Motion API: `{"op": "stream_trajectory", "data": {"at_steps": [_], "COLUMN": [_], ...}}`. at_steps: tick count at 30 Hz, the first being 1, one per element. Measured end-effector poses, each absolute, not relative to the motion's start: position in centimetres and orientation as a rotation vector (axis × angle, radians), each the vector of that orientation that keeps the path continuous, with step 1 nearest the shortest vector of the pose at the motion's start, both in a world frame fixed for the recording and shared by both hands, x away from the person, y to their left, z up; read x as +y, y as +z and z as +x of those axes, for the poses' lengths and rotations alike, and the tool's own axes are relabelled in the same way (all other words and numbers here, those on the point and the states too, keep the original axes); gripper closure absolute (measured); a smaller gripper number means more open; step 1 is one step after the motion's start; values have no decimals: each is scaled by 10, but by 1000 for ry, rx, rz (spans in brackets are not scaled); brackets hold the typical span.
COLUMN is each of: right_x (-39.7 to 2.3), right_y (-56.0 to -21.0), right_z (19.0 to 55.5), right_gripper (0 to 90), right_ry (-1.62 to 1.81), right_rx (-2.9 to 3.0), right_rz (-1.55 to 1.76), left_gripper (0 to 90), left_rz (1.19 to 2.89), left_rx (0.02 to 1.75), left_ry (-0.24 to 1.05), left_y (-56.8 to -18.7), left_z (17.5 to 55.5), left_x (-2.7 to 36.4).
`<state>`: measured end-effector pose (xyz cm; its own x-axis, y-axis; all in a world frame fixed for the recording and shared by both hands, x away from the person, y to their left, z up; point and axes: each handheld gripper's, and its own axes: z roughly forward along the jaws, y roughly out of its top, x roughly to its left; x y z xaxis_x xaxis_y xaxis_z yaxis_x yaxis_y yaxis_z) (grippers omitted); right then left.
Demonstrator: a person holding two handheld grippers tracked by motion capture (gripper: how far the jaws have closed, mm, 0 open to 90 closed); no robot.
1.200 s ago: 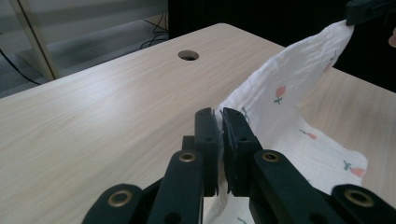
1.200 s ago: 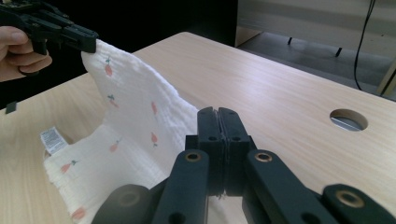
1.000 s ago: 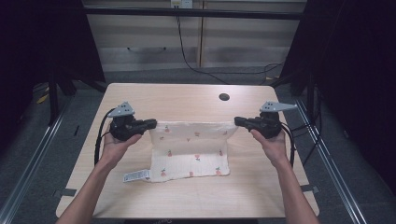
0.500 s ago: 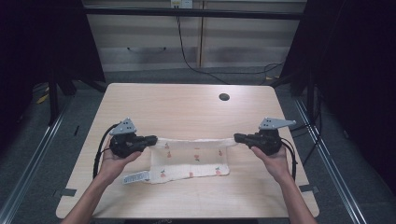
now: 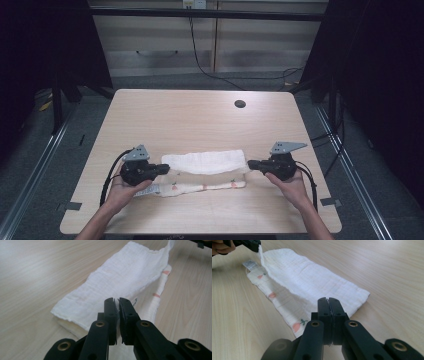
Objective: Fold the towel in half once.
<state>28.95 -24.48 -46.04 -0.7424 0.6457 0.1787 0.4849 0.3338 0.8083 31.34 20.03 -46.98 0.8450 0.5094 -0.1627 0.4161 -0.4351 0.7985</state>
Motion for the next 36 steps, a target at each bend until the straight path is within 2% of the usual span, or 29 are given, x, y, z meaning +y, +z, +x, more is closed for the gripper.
{"op": "stream_trajectory", "data": {"at_steps": [12, 19, 21, 25, 29, 31, 36], "right_x": [-242, -242, -241, -243, -247, -246, -229], "right_y": [-478, -477, -476, -473, -468, -466, -468], "right_z": [279, 278, 277, 278, 284, 291, 318], "right_gripper": [888, 846, 803, 747, 712, 715, 768], "right_ry": [1324, 1345, 1366, 1400, 1431, 1432, 1373], "right_rx": [2500, 2506, 2514, 2493, 2443, 2428, 2432], "right_rz": [1036, 1028, 1018, 1024, 1064, 1078, 1073], "left_gripper": [829, 715, 703, 587, 561, 547, 582], "left_rz": [2181, 2136, 2102, 2049, 2036, 2057, 2051], "left_rx": [640, 654, 654, 683, 717, 741, 730], "left_ry": [80, 41, 38, 51, 88, 120, 134], "left_y": [-491, -489, -484, -478, -477, -476, -473], "left_z": [305, 303, 304, 306, 312, 320, 339], "left_x": [192, 199, 203, 209, 213, 211, 197]}}
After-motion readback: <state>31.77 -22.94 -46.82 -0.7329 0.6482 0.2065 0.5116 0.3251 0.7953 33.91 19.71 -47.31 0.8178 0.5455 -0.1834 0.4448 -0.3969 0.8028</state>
